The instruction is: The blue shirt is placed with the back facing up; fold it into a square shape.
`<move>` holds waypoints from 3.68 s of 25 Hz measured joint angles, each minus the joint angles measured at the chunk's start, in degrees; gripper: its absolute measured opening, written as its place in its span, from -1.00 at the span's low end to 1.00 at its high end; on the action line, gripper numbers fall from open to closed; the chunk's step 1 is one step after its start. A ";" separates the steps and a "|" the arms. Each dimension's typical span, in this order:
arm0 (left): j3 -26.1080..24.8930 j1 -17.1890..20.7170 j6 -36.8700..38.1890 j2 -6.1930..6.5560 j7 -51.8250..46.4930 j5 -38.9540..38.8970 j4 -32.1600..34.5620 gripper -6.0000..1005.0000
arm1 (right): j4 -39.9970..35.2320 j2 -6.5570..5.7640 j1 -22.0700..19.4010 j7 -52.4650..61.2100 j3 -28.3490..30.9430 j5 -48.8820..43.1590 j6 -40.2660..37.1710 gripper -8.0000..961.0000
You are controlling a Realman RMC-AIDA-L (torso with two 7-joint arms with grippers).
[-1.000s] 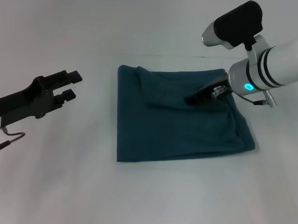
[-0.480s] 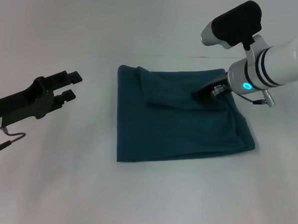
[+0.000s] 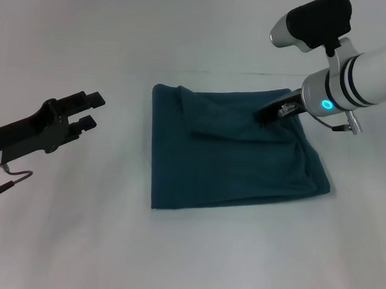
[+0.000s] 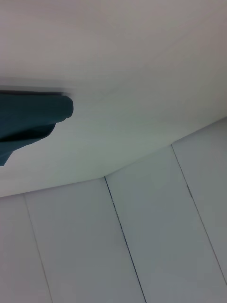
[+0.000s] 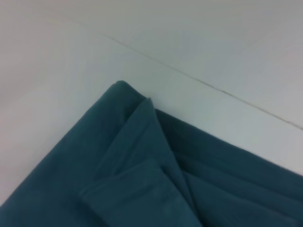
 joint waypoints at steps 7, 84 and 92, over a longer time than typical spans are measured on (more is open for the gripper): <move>0.00 -0.14 -0.02 0.00 0.10 0.00 -0.06 0.32 | 0.44 0.02 0.22 0.24 -0.26 -0.27 -0.10 -0.97; -0.36 -0.57 -0.02 0.00 1.24 0.00 -1.49 0.32 | -8.78 0.02 -9.79 13.87 1.51 0.24 0.08 -0.94; -0.36 -0.70 -0.02 -0.06 1.30 -0.09 -1.49 0.32 | -8.65 -0.01 -10.24 17.67 1.49 -2.88 1.89 -0.93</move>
